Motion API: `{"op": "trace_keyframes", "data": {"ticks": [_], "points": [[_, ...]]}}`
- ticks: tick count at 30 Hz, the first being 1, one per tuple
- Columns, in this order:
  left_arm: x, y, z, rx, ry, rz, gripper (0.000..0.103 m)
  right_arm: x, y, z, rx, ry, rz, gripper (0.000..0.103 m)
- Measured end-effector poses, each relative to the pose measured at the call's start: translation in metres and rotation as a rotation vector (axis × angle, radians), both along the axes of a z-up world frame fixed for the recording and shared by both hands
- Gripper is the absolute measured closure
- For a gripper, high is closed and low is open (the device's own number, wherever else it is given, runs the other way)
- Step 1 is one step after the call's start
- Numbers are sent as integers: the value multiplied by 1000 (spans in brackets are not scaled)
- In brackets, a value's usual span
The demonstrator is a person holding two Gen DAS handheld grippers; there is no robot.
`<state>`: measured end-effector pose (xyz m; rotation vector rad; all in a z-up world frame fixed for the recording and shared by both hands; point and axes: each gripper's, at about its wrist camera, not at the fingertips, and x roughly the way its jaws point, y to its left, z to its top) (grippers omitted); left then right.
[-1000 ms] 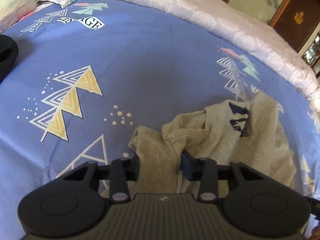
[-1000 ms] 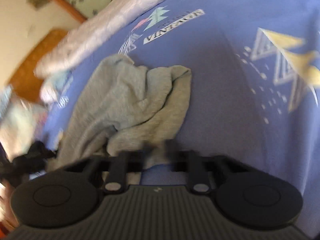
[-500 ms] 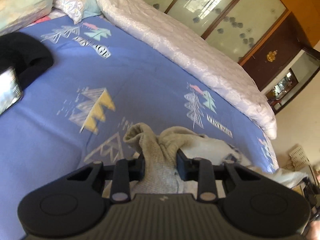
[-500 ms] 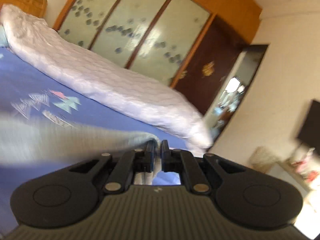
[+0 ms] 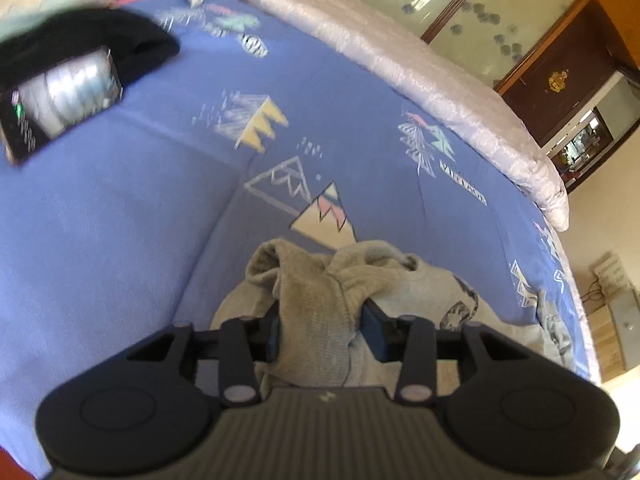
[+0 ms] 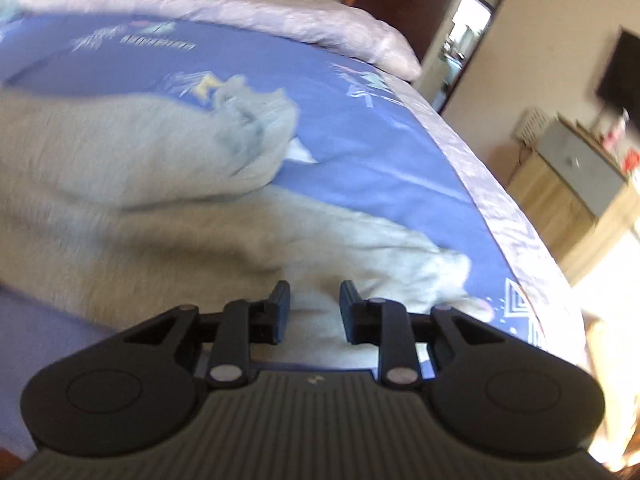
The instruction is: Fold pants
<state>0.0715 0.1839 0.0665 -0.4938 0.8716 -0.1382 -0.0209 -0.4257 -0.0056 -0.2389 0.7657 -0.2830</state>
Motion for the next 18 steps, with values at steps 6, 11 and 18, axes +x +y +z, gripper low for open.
{"op": "trace_keyframes", "data": {"ticks": [6,11,18], "points": [[12,-22,3,90,-34,-34,47,91,-22,48,348,-124,9,65],[25,-33,-2,203,-52,-37,16,208,8,35,463,-76,65,50],[47,-44,-24,243,13,-116,69,295,23,-29,429,135,-77,90]]}}
